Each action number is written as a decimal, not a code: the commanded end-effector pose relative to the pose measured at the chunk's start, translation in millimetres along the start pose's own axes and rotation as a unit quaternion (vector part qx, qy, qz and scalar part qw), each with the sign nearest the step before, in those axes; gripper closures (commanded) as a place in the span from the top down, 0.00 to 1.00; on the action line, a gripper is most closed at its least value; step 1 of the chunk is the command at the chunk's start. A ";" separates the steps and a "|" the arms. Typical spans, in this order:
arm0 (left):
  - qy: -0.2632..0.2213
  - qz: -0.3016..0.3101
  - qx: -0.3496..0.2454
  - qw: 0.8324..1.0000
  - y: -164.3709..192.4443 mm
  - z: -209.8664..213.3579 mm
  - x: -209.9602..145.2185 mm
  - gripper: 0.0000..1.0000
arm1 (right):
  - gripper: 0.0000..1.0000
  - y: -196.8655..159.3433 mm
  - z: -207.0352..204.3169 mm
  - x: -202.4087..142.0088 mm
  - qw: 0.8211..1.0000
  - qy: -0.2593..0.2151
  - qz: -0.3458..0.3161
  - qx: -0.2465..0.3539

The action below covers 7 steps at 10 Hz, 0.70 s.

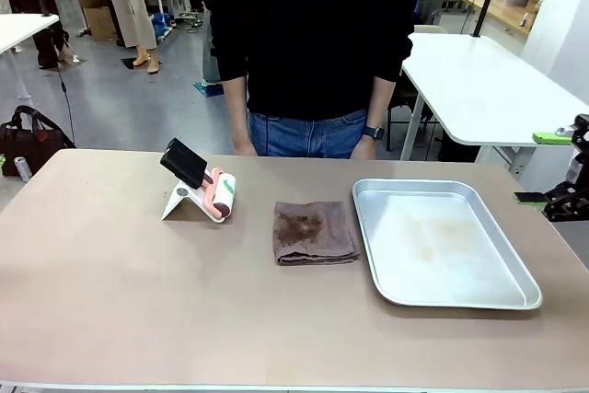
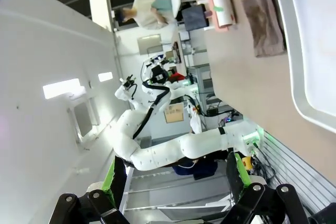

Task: Clean the surface of the table.
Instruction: Return the Lint Roller and towel to their original positions.

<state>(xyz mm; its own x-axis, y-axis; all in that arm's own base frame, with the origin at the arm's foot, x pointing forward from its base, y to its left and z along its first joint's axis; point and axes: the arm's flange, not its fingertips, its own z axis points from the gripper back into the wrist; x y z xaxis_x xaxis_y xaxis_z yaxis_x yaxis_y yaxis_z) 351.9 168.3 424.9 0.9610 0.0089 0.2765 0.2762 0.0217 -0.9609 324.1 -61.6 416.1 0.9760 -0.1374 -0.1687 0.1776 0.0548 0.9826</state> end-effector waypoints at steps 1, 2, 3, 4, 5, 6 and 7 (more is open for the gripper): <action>0.001 -0.002 0.006 1.000 -1.8 -1.6 -6.0 1.00 | 1.00 5.5 -1.1 -1.1 1.000 0.000 0.004 0.008; 0.001 -0.002 0.006 1.000 -1.8 -1.6 -6.0 1.00 | 1.00 5.5 -1.1 -1.1 1.000 0.000 0.004 0.008; 0.001 -0.002 0.006 1.000 -1.8 -1.6 -6.0 1.00 | 1.00 5.5 -1.1 -1.1 1.000 0.000 0.004 0.008; 0.001 -0.002 0.006 1.000 -1.8 -1.6 -6.0 1.00 | 1.00 5.5 -1.1 -1.1 1.000 0.000 0.004 0.008; 0.001 -0.002 0.006 1.000 -1.8 -1.6 -6.0 1.00 | 1.00 5.5 -1.1 -1.1 1.000 0.000 0.004 0.008; 0.001 -0.002 0.006 1.000 -1.8 -1.6 -6.0 1.00 | 1.00 5.5 -1.1 -1.1 1.000 0.000 0.004 0.008; 0.001 -0.002 0.006 1.000 -1.8 -1.6 -6.0 1.00 | 1.00 5.5 -1.1 -1.1 1.000 0.000 0.004 0.008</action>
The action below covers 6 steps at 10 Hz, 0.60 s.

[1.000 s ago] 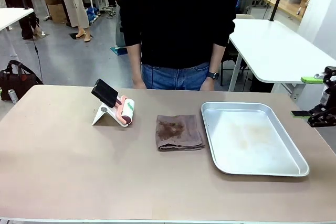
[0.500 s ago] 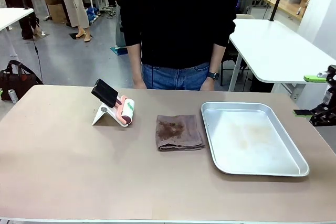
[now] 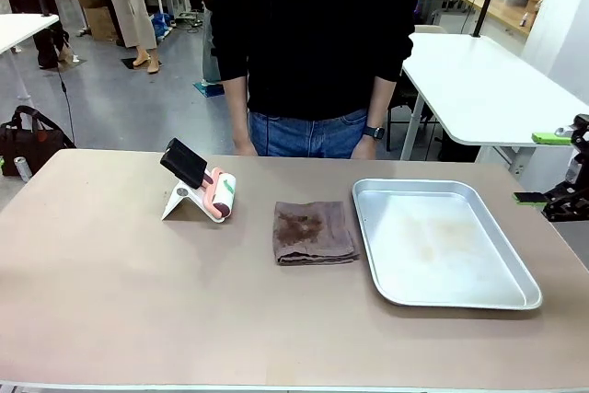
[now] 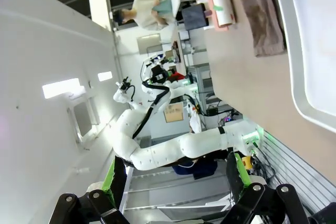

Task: Clean the surface of the table.
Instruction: Return the Lint Roller and towel to their original positions.

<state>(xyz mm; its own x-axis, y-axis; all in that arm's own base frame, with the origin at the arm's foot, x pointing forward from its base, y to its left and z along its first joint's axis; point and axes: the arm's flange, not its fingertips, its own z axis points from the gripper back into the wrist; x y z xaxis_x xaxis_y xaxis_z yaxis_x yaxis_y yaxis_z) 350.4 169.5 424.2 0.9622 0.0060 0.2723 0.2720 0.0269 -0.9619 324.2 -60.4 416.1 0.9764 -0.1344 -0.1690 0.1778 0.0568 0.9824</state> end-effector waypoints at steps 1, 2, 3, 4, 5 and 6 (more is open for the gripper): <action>0.000 -0.005 0.004 1.000 -2.1 -2.9 -4.4 1.00 | 1.00 5.3 0.1 -1.0 1.000 -0.002 0.004 0.009; 0.000 -0.005 0.004 1.000 -2.1 -2.9 -4.4 1.00 | 1.00 5.3 0.1 -1.0 1.000 -0.002 0.004 0.009; 0.000 -0.005 0.004 1.000 -2.1 -2.9 -4.4 1.00 | 1.00 5.3 0.1 -1.0 1.000 -0.002 0.004 0.009; 0.000 -0.005 0.004 1.000 -2.1 -2.9 -4.4 1.00 | 1.00 5.3 0.1 -1.0 1.000 -0.002 0.004 0.009; 0.000 -0.005 0.004 1.000 -2.1 -2.9 -4.4 1.00 | 1.00 5.3 0.1 -1.0 1.000 -0.002 0.004 0.009; 0.000 -0.005 0.004 1.000 -2.1 -2.9 -4.4 1.00 | 1.00 5.3 0.1 -1.0 1.000 -0.002 0.004 0.009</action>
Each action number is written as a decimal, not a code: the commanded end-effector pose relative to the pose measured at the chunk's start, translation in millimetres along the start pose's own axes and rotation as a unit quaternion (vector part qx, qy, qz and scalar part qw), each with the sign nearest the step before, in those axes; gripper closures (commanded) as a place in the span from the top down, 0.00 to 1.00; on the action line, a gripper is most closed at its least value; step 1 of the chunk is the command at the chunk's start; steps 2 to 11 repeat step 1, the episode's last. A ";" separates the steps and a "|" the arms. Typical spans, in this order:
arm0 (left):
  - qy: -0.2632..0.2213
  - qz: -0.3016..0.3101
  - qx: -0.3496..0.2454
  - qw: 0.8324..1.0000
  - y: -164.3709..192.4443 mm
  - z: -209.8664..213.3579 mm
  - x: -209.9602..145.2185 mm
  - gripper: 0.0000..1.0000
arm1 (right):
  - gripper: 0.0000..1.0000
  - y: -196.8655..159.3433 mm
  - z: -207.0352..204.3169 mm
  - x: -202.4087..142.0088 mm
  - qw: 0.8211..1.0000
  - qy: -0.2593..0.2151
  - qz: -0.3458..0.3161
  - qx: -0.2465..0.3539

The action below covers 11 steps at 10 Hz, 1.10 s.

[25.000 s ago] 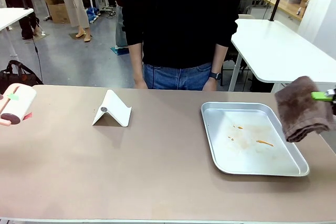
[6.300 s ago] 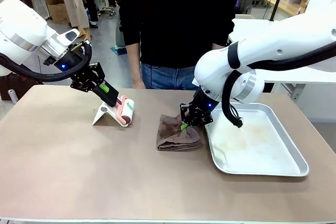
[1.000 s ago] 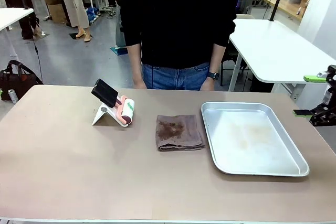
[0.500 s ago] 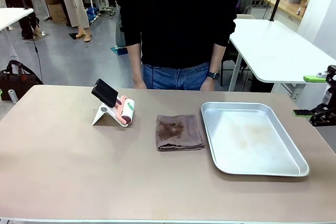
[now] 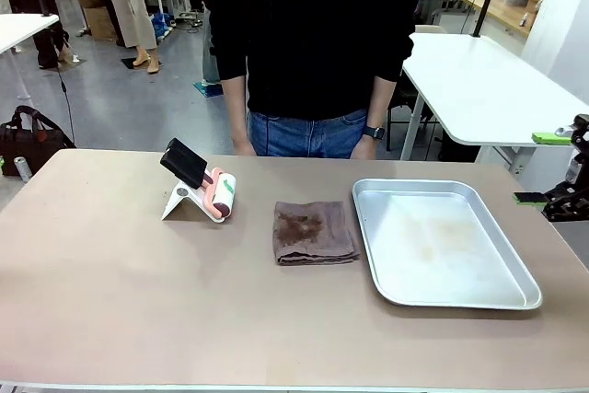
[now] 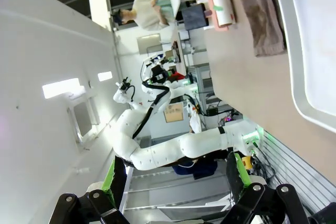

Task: Clean the surface of the table.
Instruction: Return the Lint Roller and towel to their original positions.

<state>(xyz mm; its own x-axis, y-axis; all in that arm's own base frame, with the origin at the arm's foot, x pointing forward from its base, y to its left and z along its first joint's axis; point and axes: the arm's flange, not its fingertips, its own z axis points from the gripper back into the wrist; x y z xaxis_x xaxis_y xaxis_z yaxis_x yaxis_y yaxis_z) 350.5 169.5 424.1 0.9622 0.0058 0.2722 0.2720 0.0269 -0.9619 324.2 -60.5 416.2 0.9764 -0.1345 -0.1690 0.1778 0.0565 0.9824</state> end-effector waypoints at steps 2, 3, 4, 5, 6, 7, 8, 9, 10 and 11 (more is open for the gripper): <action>-0.001 -0.005 0.004 1.000 -2.1 -2.8 -4.4 1.00 | 1.00 5.3 0.0 -1.0 1.000 -0.002 0.004 0.009; -0.001 -0.005 0.004 1.000 -2.1 -2.8 -4.4 1.00 | 1.00 5.3 0.0 -1.0 1.000 -0.002 0.004 0.009; -0.001 -0.005 0.004 1.000 -2.1 -2.8 -4.4 1.00 | 1.00 5.3 0.0 -1.0 1.000 -0.002 0.004 0.009; -0.001 -0.005 0.004 1.000 -2.1 -2.8 -4.4 1.00 | 1.00 5.3 0.0 -1.0 1.000 -0.002 0.004 0.009; -0.001 -0.005 0.004 1.000 -2.1 -2.8 -4.4 1.00 | 1.00 5.3 0.0 -1.0 1.000 -0.002 0.004 0.009; -0.001 -0.005 0.004 1.000 -2.1 -2.8 -4.4 1.00 | 1.00 5.3 0.0 -1.0 1.000 -0.002 0.004 0.009; -0.001 -0.005 0.004 1.000 -2.1 -2.8 -4.4 1.00 | 1.00 5.3 0.0 -1.0 1.000 -0.002 0.004 0.009; -0.001 -0.005 0.004 1.000 -2.1 -2.8 -4.4 1.00 | 1.00 5.3 0.0 -1.0 1.000 -0.002 0.004 0.009; -0.001 -0.005 0.004 1.000 -2.1 -2.8 -4.4 1.00 | 1.00 5.3 0.0 -1.0 1.000 -0.002 0.004 0.009; -0.001 -0.005 0.004 1.000 -2.1 -2.8 -4.4 1.00 | 1.00 5.3 0.0 -1.0 1.000 -0.002 0.004 0.009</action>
